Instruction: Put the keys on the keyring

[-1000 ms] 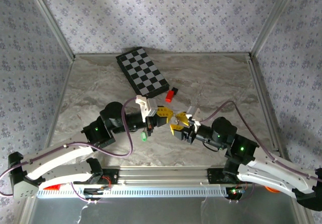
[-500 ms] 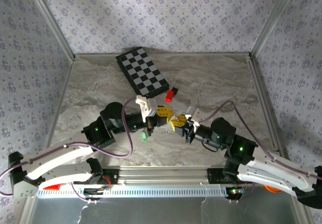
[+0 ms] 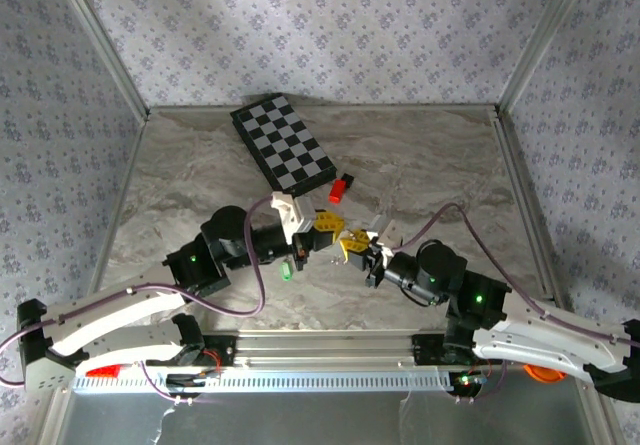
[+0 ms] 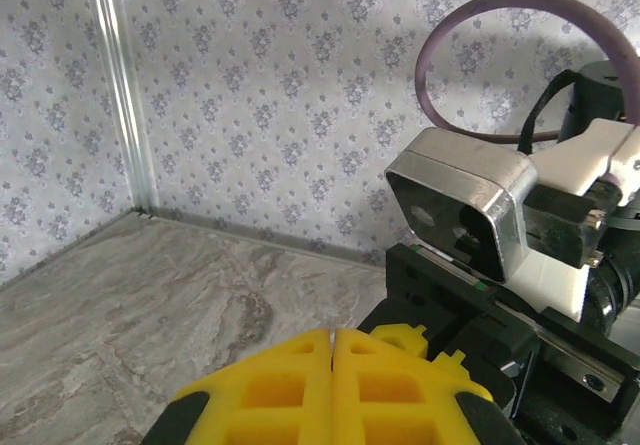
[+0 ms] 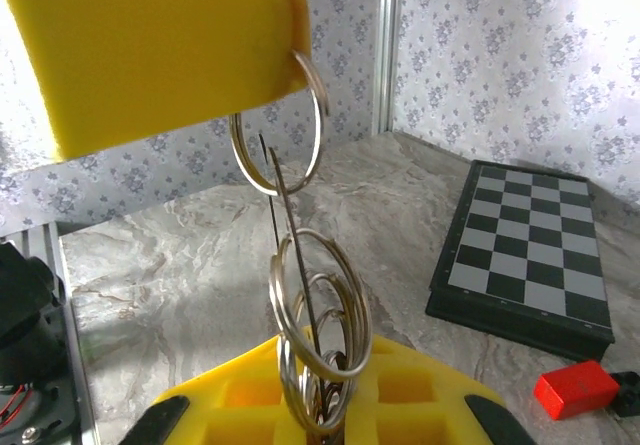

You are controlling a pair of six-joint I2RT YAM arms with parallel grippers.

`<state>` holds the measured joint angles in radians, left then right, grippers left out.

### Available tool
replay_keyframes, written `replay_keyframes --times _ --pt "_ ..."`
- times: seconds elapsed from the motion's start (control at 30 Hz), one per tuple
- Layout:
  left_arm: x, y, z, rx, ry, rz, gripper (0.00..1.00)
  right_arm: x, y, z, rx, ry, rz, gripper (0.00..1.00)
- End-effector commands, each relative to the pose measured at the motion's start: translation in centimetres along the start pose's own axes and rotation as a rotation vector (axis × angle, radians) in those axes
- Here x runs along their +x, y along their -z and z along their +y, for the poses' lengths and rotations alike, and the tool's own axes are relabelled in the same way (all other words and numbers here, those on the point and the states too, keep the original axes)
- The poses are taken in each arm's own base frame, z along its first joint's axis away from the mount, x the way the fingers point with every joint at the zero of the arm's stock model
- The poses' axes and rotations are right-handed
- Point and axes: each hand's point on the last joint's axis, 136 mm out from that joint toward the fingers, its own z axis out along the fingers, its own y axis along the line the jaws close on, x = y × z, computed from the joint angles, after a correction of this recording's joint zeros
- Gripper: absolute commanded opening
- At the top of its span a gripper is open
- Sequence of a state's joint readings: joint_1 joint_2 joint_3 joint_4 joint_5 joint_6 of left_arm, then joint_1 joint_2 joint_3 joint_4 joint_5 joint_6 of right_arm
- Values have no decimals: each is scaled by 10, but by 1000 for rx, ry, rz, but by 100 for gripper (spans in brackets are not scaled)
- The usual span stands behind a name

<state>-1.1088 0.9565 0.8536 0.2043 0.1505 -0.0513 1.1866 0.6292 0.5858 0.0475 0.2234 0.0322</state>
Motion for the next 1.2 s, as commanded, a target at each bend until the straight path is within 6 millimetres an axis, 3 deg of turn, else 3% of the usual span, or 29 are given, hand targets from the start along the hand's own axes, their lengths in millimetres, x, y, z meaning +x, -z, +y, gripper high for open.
replay_keyframes --times 0.0,0.53,1.17 --pt "-1 -4 12 -72 -38 1 0 -13 4 -2 28 24 -47 0" --pt "-2 -17 21 -121 23 -82 0 -11 0 -16 150 25 -33 0" --pt "2 -29 8 -42 109 -132 0 -14 6 -29 222 -6 -60 0"
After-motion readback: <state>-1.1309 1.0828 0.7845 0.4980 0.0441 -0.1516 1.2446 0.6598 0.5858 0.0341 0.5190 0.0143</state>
